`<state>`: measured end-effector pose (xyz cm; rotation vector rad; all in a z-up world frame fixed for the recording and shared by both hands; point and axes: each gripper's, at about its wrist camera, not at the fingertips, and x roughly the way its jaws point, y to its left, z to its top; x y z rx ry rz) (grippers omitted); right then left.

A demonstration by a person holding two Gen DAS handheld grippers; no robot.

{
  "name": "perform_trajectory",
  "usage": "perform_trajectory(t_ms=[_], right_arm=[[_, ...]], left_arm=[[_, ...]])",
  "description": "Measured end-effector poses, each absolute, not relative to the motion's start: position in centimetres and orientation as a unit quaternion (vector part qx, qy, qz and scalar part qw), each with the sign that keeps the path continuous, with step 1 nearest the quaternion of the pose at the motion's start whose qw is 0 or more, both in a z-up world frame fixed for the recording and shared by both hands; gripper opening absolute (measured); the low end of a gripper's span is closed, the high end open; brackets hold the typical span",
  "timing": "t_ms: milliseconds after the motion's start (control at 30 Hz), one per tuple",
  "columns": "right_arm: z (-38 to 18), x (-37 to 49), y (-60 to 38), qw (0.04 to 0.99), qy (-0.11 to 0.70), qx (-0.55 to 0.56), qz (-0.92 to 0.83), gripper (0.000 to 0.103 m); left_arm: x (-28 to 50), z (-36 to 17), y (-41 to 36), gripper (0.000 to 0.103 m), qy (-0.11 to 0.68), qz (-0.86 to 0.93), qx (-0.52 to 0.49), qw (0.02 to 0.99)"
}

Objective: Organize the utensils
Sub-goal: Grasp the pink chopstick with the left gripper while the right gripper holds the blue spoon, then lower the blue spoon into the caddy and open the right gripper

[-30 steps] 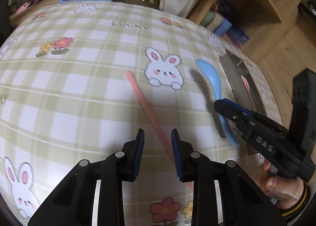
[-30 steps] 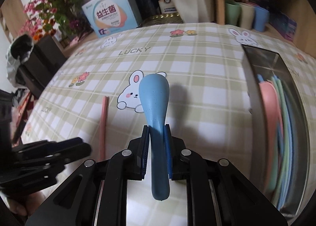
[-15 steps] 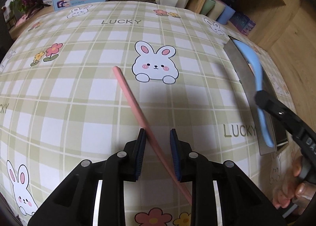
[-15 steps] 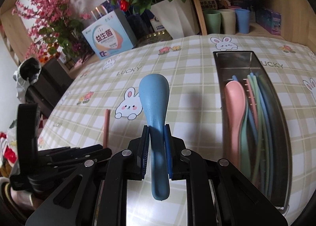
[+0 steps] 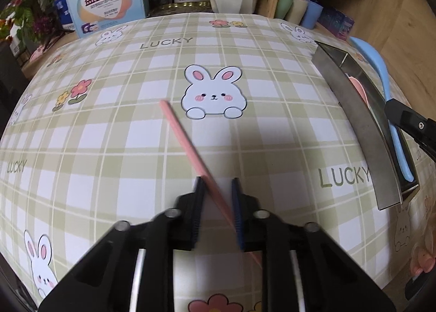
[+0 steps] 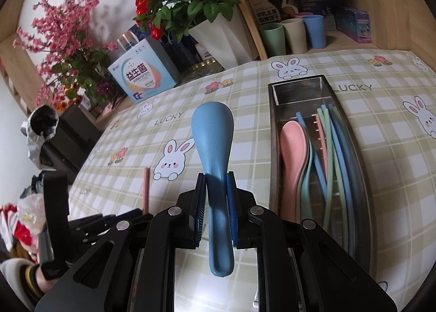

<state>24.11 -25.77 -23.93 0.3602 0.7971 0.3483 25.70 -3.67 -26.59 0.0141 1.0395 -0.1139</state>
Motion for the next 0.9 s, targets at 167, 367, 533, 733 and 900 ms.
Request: perform_trajectory(t_ms=[167, 367, 533, 733, 900], right_arm=[[-24.1, 23.7, -26.6, 0.891, 0.385, 0.179, 0.161, 0.015], [-24.2, 23.5, -27.3, 0.892, 0.383, 0.186, 0.154, 0.015], [-24.3, 23.4, -27.7, 0.890, 0.386, 0.189, 0.151, 0.015], [-24.3, 23.4, -28.0, 0.890, 0.386, 0.193, 0.146, 0.015], [-23.8, 23.4, -29.8, 0.896, 0.375, 0.202, 0.126, 0.015]], left_arm=[[25.3, -26.3, -2.4, 0.005, 0.498, -0.062, -0.048, 0.863], [25.0, -25.6, -1.9, 0.005, 0.492, -0.063, -0.069, 0.866], [24.9, -24.4, -1.8, 0.005, 0.473, -0.062, -0.081, 0.875], [25.2, -23.4, -1.7, 0.005, 0.469, -0.064, -0.096, 0.876], [25.8, -22.1, -2.7, 0.005, 0.460, -0.079, -0.098, 0.879]])
